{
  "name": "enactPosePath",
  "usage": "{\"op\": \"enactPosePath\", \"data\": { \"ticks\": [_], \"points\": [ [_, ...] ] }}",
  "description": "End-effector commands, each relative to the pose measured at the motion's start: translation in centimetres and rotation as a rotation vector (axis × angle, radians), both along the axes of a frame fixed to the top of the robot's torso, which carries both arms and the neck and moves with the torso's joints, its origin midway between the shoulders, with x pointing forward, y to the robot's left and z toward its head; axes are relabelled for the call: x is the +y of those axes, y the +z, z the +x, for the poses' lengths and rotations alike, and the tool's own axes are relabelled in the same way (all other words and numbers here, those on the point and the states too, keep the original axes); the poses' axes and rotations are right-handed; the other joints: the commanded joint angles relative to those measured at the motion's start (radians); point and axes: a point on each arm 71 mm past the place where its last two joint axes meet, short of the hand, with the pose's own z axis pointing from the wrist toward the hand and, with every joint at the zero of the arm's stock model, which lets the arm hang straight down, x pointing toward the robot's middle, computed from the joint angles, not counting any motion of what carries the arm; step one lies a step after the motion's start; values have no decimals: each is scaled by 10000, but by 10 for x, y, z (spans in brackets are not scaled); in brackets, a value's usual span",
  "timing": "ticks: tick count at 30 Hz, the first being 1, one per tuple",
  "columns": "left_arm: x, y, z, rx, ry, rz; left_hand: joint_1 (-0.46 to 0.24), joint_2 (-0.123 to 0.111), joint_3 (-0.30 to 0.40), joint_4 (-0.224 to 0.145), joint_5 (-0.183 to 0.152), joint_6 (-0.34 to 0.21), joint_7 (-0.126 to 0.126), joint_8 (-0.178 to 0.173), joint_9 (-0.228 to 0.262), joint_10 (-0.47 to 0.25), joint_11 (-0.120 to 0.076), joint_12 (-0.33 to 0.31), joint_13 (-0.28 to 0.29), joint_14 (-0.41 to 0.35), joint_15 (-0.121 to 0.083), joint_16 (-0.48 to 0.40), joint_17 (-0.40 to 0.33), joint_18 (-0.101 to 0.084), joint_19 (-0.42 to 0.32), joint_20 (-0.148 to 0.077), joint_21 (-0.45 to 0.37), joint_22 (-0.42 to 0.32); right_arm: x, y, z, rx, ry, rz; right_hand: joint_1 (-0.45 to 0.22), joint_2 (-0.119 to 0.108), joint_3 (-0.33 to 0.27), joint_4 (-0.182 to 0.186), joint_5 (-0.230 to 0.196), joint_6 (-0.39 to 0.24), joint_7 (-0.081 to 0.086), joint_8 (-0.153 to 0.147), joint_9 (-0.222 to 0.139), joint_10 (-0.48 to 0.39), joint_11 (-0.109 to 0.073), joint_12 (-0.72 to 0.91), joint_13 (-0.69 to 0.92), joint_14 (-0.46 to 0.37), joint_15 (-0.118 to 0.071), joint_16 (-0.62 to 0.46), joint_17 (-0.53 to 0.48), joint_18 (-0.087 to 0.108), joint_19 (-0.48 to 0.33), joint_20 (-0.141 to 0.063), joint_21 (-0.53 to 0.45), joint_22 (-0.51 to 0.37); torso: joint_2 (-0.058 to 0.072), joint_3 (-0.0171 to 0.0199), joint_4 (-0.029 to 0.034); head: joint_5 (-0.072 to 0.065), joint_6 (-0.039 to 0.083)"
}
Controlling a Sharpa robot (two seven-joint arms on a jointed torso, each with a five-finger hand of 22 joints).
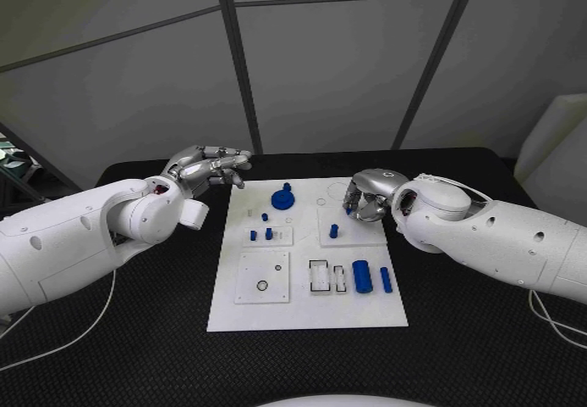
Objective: Assemble the parts on the task board
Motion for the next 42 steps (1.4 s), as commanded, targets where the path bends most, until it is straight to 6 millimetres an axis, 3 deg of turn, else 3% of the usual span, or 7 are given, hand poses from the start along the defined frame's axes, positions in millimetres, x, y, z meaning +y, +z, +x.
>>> {"op": "enactPosePath", "data": {
  "ticks": [1, 6, 17, 27, 36, 42],
  "points": [
    [0, 2, 0, -121, -59, -169, -18, 92, -27, -51, 53, 49, 55, -69, 9, -75, -6, 66, 14, -8, 35, -60, -13, -116, 78, -12, -49, -14, 1, -9, -4, 269, -37, -194, 40, 210, -20, 20, 51, 129, -14, 35, 34, 148, -6, -65, -8, 225, -95, 49, 10, -196, 82, -42, 84, 638, 0, 10, -3, -12, -14],
    [1, 2, 1, -143, -30, -168, 4, 96, -26, -76, 60, 52, 55, -73, 14, -74, -8, 70, 19, 1, 33, -97, -28, -115, 85, -15, -71, -30, 4, -5, -6, 20, -7, -14, 11, 276, -56, 30, 55, 207, -36, 41, 47, 237, -28, -114, -26, 228, -111, 66, 3, -213, 117, -63, 142, 713, -5, 13, -25, 8, -31],
    [1, 2, 2, -154, -14, -168, 56, 100, -20, -132, 77, 53, 56, -83, 21, -76, -9, 73, 26, 21, 27, -154, -51, -113, 103, -21, -99, -51, 0, 2, -9, -384, -443, 645, -211, 300, -215, 149, 32, 243, -64, -12, 47, 329, -37, -262, -77, 221, -120, 69, -51, -233, 157, -82, 212, 804, -16, 0, 8, -61, -3],
    [3, 1, 3, -135, 68, -134, 47, 89, -52, -166, 42, 53, 70, -101, 31, -85, 7, 74, 35, -14, 50, -273, -94, -127, 75, -12, -170, -90, -4, 10, -17, -464, -686, 1294, -295, 284, -282, 197, 12, 250, -78, -42, 45, 364, -42, -332, -100, 218, -128, 68, -84, -246, 187, -88, 258, 864, -19, 3, -5, -70, 81],
    [2, 1, 3, -130, 86, -127, 43, 91, -59, -172, 38, 52, 73, -107, 33, -89, 11, 73, 37, -28, 56, -306, -104, -130, 60, -8, -194, -102, 8, 23, -33, -692, -215, 1979, -317, 259, -306, 205, 8, 244, -80, -58, 41, 369, -43, -360, -109, 216, -128, 67, -97, -251, 197, -89, 274, 886, -35, -15, 8, -37, 122],
    [-1, 1, 3, -122, 42, -144, 43, 90, -63, -178, 36, 51, 74, -110, 34, -91, 13, 73, 38, -36, 59, -326, -111, -131, 52, -6, -208, -109, 30, 32, -47, -675, 462, 2537, -319, 255, -310, 206, 7, 243, -81, -62, 40, 371, -44, -368, -112, 218, -128, 74, -87, -255, 204, -90, 286, 900, -30, -12, 7, 99, 104]
  ]
}}
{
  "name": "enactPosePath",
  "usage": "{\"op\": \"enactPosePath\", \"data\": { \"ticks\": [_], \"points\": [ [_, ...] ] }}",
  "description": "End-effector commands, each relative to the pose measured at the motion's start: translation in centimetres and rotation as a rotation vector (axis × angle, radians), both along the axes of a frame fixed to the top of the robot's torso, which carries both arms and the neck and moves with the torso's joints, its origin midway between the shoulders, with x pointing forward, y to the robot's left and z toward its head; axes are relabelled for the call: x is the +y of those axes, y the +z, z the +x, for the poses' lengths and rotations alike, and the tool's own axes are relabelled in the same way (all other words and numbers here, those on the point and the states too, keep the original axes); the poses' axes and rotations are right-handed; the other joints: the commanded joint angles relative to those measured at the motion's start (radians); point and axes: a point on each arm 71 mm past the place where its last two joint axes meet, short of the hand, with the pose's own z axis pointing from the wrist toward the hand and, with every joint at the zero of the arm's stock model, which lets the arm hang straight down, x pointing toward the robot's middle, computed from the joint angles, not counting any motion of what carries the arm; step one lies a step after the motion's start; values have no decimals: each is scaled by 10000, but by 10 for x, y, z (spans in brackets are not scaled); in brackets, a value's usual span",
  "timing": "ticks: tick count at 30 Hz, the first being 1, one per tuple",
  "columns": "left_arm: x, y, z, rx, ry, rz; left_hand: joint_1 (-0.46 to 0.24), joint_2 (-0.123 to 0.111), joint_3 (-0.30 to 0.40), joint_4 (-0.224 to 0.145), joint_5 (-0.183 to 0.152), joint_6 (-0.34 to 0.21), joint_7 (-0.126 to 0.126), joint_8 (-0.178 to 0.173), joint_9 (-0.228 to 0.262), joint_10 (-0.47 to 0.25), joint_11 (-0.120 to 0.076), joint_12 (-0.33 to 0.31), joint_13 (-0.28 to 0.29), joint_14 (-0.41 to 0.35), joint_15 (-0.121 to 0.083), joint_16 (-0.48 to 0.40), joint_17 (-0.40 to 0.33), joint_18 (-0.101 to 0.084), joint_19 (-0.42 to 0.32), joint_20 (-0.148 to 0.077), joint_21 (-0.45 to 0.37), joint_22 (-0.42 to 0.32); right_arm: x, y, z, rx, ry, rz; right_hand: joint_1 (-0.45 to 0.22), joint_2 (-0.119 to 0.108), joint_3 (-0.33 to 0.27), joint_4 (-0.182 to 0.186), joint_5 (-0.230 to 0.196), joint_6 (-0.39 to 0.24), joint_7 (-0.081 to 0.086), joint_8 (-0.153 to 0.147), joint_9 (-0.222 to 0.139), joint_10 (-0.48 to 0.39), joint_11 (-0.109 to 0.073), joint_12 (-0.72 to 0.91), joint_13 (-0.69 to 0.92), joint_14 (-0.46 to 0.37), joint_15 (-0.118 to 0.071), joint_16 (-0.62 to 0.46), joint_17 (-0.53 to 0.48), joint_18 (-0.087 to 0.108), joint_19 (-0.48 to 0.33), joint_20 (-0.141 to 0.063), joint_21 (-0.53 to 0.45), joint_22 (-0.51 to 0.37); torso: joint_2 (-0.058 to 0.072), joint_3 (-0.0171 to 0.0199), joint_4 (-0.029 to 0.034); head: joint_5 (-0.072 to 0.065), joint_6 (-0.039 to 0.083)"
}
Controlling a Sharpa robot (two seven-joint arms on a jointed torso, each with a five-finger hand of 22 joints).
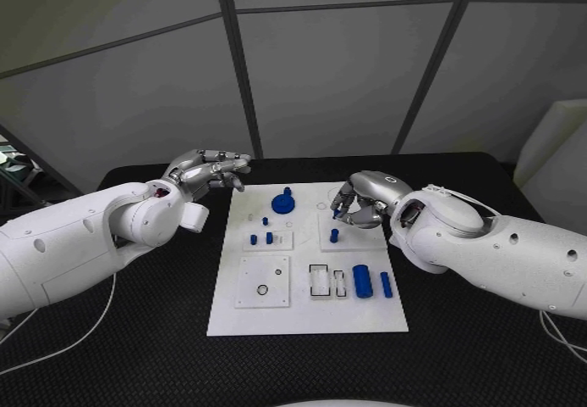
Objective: Assemble the parts on the task board
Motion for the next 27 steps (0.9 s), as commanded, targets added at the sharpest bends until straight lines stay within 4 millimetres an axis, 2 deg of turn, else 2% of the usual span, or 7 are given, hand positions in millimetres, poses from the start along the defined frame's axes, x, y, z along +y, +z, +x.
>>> {"op": "enactPosePath", "data": {
  "ticks": [1, 3, 10, 14, 17, 23, 27],
  "points": [
    [-3, 2, 1, -141, -62, -150, 3, 51, -13, -63, -2, 16, 39, -36, 10, -91, 12, 37, 16, -37, 58, -52, -11, -132, 15, 32, -57, -17, 15, 8, -8, -166, 411, 680, -112, -12, -51, 3, -21, 39, -1, -28, -1, 34, 8, -63, -14, 198, -80, 36, 0, -98, 135, -18, 65, 904, 10, 4, -1, 118, -22],
    [-4, 2, 1, -137, -88, -159, 3, 51, -13, -63, -2, 16, 39, -36, 10, -91, 12, 37, 16, -37, 58, -52, -11, -132, 15, 32, -57, -17, 23, 9, -11, -155, 623, 785, -112, -12, -51, 3, -21, 39, -1, -28, -1, 34, 8, -63, -14, 198, -80, 36, 0, -98, 135, -18, 65, 904, 12, 2, 0, 159, -36],
    [-10, 1, 1, -125, -188, -195, 2, 53, -16, -65, -4, 15, 40, -38, 11, -92, 14, 37, 17, -42, 61, -66, -16, -133, 9, 34, -66, -22, 52, 12, -21, -59, 1407, 1036, -108, -8, -49, 3, -19, 33, -2, -35, -3, 31, 8, -77, -19, 196, -81, 31, -12, -97, 132, -19, 62, 901, 24, -9, 21, 455, -126],
    [-11, 1, 2, -123, -210, -205, 1, 56, -17, -67, -5, 16, 41, -40, 12, -93, 15, 37, 18, -47, 63, -78, -20, -134, 4, 35, -75, -26, 69, 8, -25, 89, 1816, 1063, -104, -3, -47, 3, -16, 23, 0, -47, -6, 26, 10, -94, -25, 193, -82, 26, -26, -91, 120, -19, 46, 880, 26, -4, 7, 735, -237],
    [-13, 1, 2, -125, -230, -215, 1, 56, -17, -67, -5, 16, 41, -40, 12, -93, 15, 37, 18, -47, 63, -78, -20, -134, 4, 35, -75, -26, 78, 1, -29, 269, 2076, 979, -98, 6, -43, 2, -14, 14, 3, -57, -9, 20, 12, -111, -31, 191, -81, 23, -33, -92, 122, -20, 49, 885, 28, -9, 2, 856, -276],
    [-16, 1, 2, -124, -279, -234, 1, 56, -17, -67, -5, 16, 41, -40, 12, -93, 15, 37, 18, -47, 63, -78, -20, -134, 4, 35, -75, -26, 90, -17, -36, 623, 2401, 838, -91, 15, -38, 2, -13, 7, 6, -65, -12, 16, 14, -126, -36, 189, -81, 22, -40, -89, 114, -20, 39, 872, 19, -18, -8, 954, -300],
    [-17, 1, 2, -125, -294, -241, 0, 60, -20, -69, -8, 18, 42, -42, 14, -94, 17, 38, 19, -53, 66, -94, -25, -135, -2, 37, -87, -32, 96, -26, -40, 798, 2571, 764, -88, 20, -36, 1, -12, -1, 10, -73, -14, 13, 17, -137, -40, 189, -80, 23, -40, -85, 105, -20, 27, 857, 21, 2, -2, 1051, -365]
  ]
}}
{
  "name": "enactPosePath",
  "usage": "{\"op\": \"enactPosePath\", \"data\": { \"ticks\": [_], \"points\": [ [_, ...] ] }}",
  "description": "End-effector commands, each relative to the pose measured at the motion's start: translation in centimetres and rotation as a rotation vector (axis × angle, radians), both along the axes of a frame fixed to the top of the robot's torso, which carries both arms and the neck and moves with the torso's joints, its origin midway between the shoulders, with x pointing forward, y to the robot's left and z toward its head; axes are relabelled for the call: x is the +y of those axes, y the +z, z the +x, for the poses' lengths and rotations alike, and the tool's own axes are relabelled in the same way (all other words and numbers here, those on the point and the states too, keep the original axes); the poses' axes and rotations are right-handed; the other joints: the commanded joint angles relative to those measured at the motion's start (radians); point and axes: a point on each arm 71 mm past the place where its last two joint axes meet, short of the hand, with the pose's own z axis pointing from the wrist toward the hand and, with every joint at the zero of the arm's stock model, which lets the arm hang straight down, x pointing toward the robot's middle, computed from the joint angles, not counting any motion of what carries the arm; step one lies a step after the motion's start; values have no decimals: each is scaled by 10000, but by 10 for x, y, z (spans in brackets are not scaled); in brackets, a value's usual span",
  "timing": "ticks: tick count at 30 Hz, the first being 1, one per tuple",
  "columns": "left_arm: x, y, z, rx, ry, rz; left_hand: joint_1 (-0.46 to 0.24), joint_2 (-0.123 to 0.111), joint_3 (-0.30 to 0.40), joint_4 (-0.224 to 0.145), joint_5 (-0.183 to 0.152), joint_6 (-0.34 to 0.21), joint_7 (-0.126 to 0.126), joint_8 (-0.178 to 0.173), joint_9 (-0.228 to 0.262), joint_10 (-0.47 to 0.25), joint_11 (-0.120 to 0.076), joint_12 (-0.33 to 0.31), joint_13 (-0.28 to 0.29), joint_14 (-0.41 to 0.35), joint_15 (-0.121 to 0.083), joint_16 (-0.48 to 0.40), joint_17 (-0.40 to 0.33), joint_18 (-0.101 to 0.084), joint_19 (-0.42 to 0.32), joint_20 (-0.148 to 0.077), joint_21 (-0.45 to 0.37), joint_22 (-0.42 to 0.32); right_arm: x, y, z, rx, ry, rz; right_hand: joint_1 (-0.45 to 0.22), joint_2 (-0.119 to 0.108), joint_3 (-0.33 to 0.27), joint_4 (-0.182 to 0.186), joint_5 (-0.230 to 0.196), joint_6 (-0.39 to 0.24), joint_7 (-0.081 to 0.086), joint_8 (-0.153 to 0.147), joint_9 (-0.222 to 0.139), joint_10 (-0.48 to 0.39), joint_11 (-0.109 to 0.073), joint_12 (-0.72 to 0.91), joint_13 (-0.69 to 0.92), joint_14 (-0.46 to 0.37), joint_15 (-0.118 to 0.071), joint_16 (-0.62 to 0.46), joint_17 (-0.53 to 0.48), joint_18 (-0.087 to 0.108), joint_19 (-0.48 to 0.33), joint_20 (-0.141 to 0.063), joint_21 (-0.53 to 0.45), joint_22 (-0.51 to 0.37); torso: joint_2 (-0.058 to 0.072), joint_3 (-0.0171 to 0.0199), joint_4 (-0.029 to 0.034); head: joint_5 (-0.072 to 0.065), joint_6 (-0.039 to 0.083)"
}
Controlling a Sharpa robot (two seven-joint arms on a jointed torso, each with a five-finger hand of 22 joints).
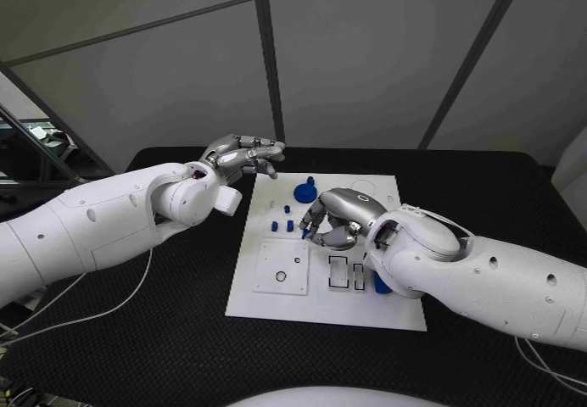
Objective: Assemble the parts on the task board
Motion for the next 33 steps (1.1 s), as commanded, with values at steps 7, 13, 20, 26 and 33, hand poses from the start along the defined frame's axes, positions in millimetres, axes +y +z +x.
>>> {"op": "enactPosePath", "data": {
  "ticks": [7, 13, 20, 26, 33],
  "points": [
    [-3, 2, 0, -120, -79, -143, 0, 61, -17, -68, -8, 18, 42, -42, 17, -58, -19, 38, 14, -19, 32, -54, -15, -134, -3, 37, -49, -21, 8, -10, -4, 114, 487, -294, -89, 31, -34, 5, -11, 9, 27, 5, 9, 9, 22, -79, -14, 187, -79, 24, -16, -83, 97, -20, 16, 845, -15, 9, 6, 251, -168],
    [-5, 2, 1, -109, -114, -153, -7, 63, -22, -67, -11, 18, 44, -44, 19, -58, -17, 38, 15, -20, 34, -65, -19, -134, -7, 39, -58, -26, 10, -16, -4, 221, 574, -416, -98, 35, -38, 13, -12, -9, 36, -10, 4, 3, 30, -101, -21, 183, -74, 15, -35, -81, 92, -19, 10, 838, -10, 11, -7, 366, -231],
    [-6, 2, 1, -91, -148, -157, -7, 63, -22, -67, -11, 18, 44, -44, 19, -58, -17, 38, 15, -20, 34, -65, -19, -134, -7, 39, -58, -26, 12, -22, -7, 268, 709, -704, -100, 34, -39, 14, -13, -24, 42, -21, -1, -6, 35, -117, -27, 182, -72, 16, -37, -83, 96, -17, 15, 846, -15, 9, -5, 376, -243],
    [-7, 2, 1, -88, -164, -160, -7, 63, -22, -67, -11, 18, 44, -44, 19, -58, -17, 38, 15, -20, 34, -65, -19, -134, -7, 39, -58, -26, 13, -26, -7, 356, 731, -835, -100, 35, -40, 15, -13, -38, 47, -32, -5, -14, 41, -137, -33, 179, -68, 12, -48, -86, 100, -15, 22, 856, -10, 6, 1, 422, -282],
    [-6, 1, 1, -76, -171, -157, -17, 67, -28, -63, -15, 17, 45, -48, 20, -59, -15, 39, 16, -19, 37, -78, -22, -135, -9, 42, -69, -32, 14, -30, -8, 407, 754, -902, -100, 35, -40, 15, -13, -38, 47, -32, -5, -14, 41, -137, -33, 179, -68, 12, -48, -86, 100, -15, 22, 856, -10, 5, 0, 463, -285]
  ]
}}
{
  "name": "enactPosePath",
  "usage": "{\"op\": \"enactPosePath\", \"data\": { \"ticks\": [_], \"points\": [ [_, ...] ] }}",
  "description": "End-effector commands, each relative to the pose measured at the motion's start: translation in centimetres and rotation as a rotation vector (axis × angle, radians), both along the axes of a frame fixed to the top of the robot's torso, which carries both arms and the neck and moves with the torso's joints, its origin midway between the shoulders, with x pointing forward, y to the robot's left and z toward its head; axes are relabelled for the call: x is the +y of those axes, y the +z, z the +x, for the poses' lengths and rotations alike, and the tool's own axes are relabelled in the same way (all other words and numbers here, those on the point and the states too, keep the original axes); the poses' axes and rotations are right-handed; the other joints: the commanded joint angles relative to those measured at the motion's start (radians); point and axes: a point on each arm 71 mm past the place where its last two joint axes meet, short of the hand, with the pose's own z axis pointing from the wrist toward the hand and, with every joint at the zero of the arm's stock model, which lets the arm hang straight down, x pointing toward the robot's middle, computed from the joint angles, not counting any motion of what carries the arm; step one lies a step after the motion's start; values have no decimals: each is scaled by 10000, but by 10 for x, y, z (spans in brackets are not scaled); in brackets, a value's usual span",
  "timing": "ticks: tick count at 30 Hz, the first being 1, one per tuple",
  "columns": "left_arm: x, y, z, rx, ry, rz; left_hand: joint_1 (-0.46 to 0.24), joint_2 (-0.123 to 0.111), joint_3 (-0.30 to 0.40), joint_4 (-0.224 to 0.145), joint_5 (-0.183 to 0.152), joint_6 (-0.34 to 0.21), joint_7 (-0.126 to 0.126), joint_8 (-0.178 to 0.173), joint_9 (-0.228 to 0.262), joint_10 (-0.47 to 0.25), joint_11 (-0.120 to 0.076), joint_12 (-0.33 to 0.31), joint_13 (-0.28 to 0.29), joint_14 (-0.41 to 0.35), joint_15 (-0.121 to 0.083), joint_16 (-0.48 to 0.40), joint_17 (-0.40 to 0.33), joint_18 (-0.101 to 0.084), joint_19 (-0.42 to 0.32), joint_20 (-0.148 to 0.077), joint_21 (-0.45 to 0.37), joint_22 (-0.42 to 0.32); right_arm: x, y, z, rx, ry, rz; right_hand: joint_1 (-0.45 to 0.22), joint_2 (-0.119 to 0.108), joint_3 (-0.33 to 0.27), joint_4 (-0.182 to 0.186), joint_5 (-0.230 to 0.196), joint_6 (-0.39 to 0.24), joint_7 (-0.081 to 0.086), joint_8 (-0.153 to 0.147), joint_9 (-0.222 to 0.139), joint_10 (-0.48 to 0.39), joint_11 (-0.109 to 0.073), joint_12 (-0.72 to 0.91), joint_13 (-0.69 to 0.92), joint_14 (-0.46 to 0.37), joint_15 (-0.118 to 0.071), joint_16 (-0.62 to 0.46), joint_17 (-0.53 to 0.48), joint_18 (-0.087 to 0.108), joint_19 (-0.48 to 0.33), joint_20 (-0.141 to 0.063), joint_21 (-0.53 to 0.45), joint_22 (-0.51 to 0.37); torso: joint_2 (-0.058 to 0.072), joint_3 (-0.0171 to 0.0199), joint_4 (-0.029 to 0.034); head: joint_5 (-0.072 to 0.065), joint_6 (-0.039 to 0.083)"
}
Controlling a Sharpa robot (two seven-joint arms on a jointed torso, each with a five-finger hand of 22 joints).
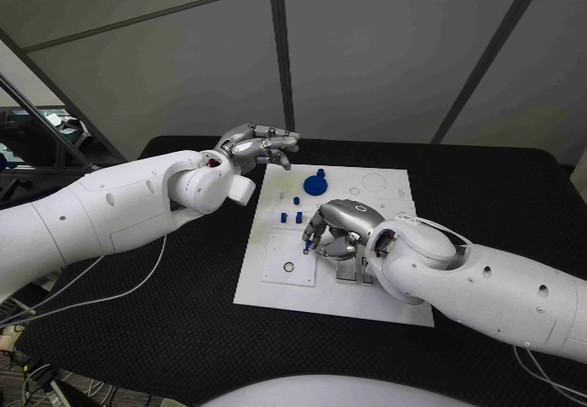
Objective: Assemble the parts on the task board
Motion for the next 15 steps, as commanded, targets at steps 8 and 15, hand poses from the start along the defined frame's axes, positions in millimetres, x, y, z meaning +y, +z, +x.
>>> {"op": "enactPosePath", "data": {
  "ticks": [8, 15],
  "points": [
    [-1, 2, 0, -67, -104, -120, -21, 69, -6, -36, -17, 17, 47, -50, 15, -60, -14, 39, 12, -18, 38, -80, -15, -135, -10, 43, -74, -23, 2, -4, -1, -131, 216, -282, -96, 46, -36, 16, -11, -1, 54, 23, 15, -15, 42, -47, -20, 177, -66, 14, -12, -85, 95, -14, 15, 848, 0, 1, 0, 28, -44],
    [-1, 1, 0, -31, -123, -106, -27, 71, -10, -34, -19, 14, 48, -53, 15, -64, -12, 38, 12, -18, 40, -89, -18, -135, -12, 45, -83, -28, 2, -6, -1, -120, 232, -384, -91, 55, -32, 15, -10, 3, 54, 23, 16, -11, 42, -54, -22, 177, -65, 17, -11, -91, 109, -13, 35, 874, -1, 0, -1, 30, -43]
  ]
}}
